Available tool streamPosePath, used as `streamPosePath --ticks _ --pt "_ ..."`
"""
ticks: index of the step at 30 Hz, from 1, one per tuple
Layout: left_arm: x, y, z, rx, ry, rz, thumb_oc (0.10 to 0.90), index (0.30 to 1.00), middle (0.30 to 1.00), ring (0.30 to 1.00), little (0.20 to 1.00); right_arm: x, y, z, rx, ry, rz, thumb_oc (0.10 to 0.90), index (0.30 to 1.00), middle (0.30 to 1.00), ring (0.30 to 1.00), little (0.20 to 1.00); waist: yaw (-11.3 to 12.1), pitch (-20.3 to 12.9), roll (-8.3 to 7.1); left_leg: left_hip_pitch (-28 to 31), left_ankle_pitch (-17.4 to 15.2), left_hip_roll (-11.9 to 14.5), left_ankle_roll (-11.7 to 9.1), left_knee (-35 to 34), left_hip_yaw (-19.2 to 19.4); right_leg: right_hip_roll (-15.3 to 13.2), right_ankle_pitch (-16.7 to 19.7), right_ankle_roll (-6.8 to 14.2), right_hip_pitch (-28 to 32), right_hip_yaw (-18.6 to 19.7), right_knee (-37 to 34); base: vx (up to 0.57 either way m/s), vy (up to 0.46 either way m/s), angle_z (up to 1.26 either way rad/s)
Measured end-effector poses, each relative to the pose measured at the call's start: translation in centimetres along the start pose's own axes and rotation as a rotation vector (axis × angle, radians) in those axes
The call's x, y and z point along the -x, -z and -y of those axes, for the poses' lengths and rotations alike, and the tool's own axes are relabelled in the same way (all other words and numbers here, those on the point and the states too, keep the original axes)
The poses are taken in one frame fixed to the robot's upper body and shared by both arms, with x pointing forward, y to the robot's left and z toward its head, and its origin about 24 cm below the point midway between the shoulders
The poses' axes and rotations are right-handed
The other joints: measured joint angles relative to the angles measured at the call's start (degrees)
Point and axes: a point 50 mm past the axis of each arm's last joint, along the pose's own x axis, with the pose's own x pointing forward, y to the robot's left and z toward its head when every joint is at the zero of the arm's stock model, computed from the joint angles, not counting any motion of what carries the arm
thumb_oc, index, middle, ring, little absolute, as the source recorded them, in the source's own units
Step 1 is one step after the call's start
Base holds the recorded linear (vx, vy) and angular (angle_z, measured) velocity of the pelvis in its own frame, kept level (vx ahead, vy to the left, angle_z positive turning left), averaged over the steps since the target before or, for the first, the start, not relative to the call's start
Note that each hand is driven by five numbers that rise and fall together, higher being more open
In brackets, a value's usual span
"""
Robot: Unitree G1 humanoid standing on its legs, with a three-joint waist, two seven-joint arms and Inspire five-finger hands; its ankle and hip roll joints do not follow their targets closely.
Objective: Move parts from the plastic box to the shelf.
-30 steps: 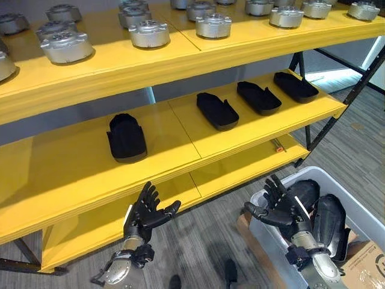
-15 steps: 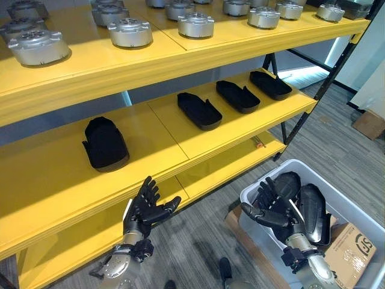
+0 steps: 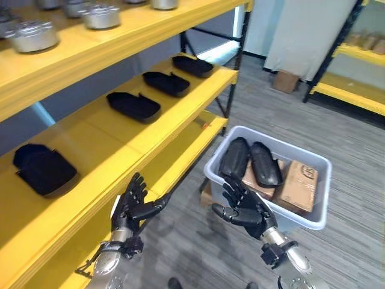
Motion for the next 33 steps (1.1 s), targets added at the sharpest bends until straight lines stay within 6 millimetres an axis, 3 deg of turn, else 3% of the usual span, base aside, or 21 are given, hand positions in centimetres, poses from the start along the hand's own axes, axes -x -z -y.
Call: streamPosePath --ticks 1,4,13,22,25,27,28,29,30,31,33 --pt "0.2 0.5 0.2 0.009 0.003 -0.019 0.9 1.0 1.0 1.0 1.0 0.6 -0.3 0.9 0.008 0.043 0.011 0.9 1.0 1.0 1.0 1.0 -0.6 -0.4 0.05 -0.9 0.6 1.6 -0.9 0.0 -2.9 1.7 0.2 -1.0 0.0 0.0 -0.7 0.11 -0.272 -0.45" --pt "0.3 1.2 1.3 0.025 0.039 -0.044 0.9 1.0 1.0 1.0 1.0 1.5 -0.5 2.3 0.014 0.111 0.015 0.9 1.0 1.0 1.0 1.0 -2.8 -0.9 1.06 -1.6 2.7 4.0 -1.6 -1.0 -5.3 4.6 -0.3 -2.9 0.2 -1.8 -1.0 0.07 -0.145 0.16" --pt "1.1 2.1 1.9 0.059 0.055 -0.079 0.9 1.0 1.0 1.0 1.0 2.1 -0.1 2.6 0.019 0.122 -0.008 0.9 1.0 1.0 1.0 1.0 -3.2 -3.5 7.74 -1.8 3.7 6.3 -2.0 -1.3 -5.2 6.9 -0.8 -4.0 -0.4 -1.7 -1.1 0.04 -0.119 -0.02" --pt "1.1 2.1 2.0 0.054 0.08 -0.08 0.9 1.0 1.0 1.0 1.0 2.3 -0.1 2.6 0.021 0.109 -0.013 0.9 1.0 1.0 1.0 1.0 -5.1 -3.6 8.13 -2.7 4.5 8.2 -2.6 -1.0 -3.5 9.0 -0.7 -5.2 -2.9 0.2 -0.4 0.01 -0.173 -0.1" --pt "1.0 2.1 2.1 0.05 0.09 -0.083 0.9 1.0 1.0 1.0 1.0 2.7 0.4 2.7 0.014 0.12 -0.026 0.9 1.0 1.0 1.0 1.0 -5.9 -3.2 8.27 -3.2 4.7 11.2 -4.2 1.9 -3.5 11.8 -2.6 -7.8 -3.1 0.8 1.2 -0.03 -0.339 -0.15" --pt "0.5 1.4 1.8 0.013 0.108 -0.066 0.9 1.0 1.0 1.0 1.0 2.7 0.7 2.8 0.003 0.125 -0.033 0.9 1.0 1.0 1.0 1.0 -4.7 -1.9 6.74 -8.0 4.9 15.6 -5.5 12.7 -7.7 14.1 -5.4 -10.9 -5.7 1.8 6.6 -0.05 -0.216 -0.35" --pt "0.2 0.8 1.6 -0.011 0.118 -0.053 0.9 1.0 1.0 1.0 1.0 2.6 0.4 2.9 0.014 0.125 -0.021 0.9 1.0 1.0 1.0 1.0 -2.4 0.1 4.91 -11.5 8.0 18.0 -5.8 21.4 -15.0 15.3 -7.6 -13.2 -6.8 4.1 10.0 0.0 -0.037 -0.54" --pt "0.2 1.0 1.9 -0.01 0.127 -0.06 0.9 1.0 1.0 1.0 1.0 2.7 0.0 3.0 0.026 0.129 -0.002 0.9 1.0 1.0 1.0 1.0 -1.7 0.6 4.64 -13.8 8.2 17.8 -4.8 24.5 -18.9 15.3 -7.1 -13.9 -6.7 4.4 9.4 0.0 0.022 -0.6" --pt "0.2 1.2 2.4 -0.009 0.147 -0.068 0.9 1.0 1.0 1.0 1.0 2.6 -0.5 3.1 0.037 0.131 0.024 0.9 1.0 1.0 1.0 1.0 -1.5 1.5 4.87 -14.6 5.3 16.3 -5.5 23.8 -20.4 15.0 -6.7 -13.8 -6.2 3.8 8.7 0.11 0.086 -0.25" --pt "-0.2 1.1 3.9 0.028 0.192 -0.047 0.9 1.0 1.0 1.0 1.0 2.3 -1.9 3.3 0.073 0.125 0.08 0.9 1.0 1.0 1.0 1.0 -2.2 3.1 5.9 -16.6 1.9 10.3 -5.5 13.3 -27.2 14.6 -6.6 -14.1 -8.9 5.9 8.0 0.1 0.067 -0.3" --pt "-0.8 1.1 4.8 0.058 0.207 -0.038 0.9 1.0 1.0 1.0 1.0 1.5 -2.8 3.6 0.107 0.11 0.097 0.9 1.0 1.0 1.0 1.0 -1.7 5.5 8.63 -15.8 2.6 10.3 -6.2 1.8 -27.1 16.3 -5.7 -15.0 -9.0 6.4 5.4 0.13 0.088 -0.36"
